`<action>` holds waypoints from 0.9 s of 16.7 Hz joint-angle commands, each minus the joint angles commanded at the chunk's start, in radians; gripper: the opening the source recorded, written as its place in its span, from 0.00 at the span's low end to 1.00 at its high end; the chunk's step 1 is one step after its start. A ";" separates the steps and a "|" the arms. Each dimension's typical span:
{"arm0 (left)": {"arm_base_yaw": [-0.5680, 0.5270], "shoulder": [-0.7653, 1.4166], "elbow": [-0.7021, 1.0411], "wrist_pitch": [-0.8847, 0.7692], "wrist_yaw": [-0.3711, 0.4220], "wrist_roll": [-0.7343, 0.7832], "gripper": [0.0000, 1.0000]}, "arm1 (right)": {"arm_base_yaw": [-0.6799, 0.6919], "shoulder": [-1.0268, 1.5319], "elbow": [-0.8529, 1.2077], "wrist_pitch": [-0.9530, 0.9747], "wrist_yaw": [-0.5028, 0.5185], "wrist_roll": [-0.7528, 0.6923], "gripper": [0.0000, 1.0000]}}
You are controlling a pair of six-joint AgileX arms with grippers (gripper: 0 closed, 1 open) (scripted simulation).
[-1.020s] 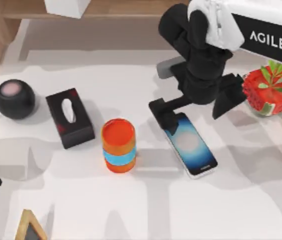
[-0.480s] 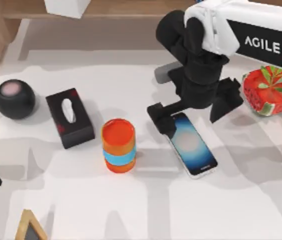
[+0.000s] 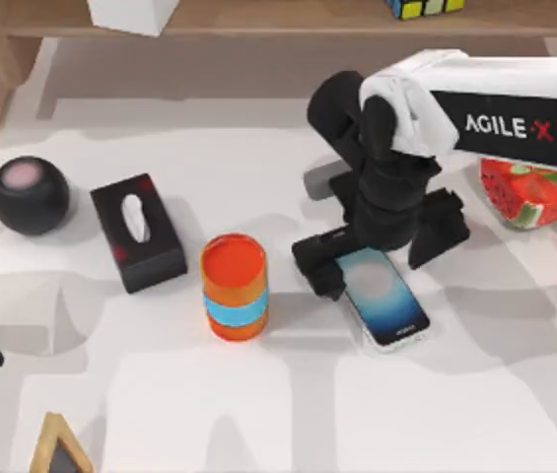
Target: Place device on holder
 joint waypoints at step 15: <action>0.000 0.000 0.000 0.000 0.000 0.000 1.00 | 0.003 0.003 -0.005 0.008 0.000 0.003 0.17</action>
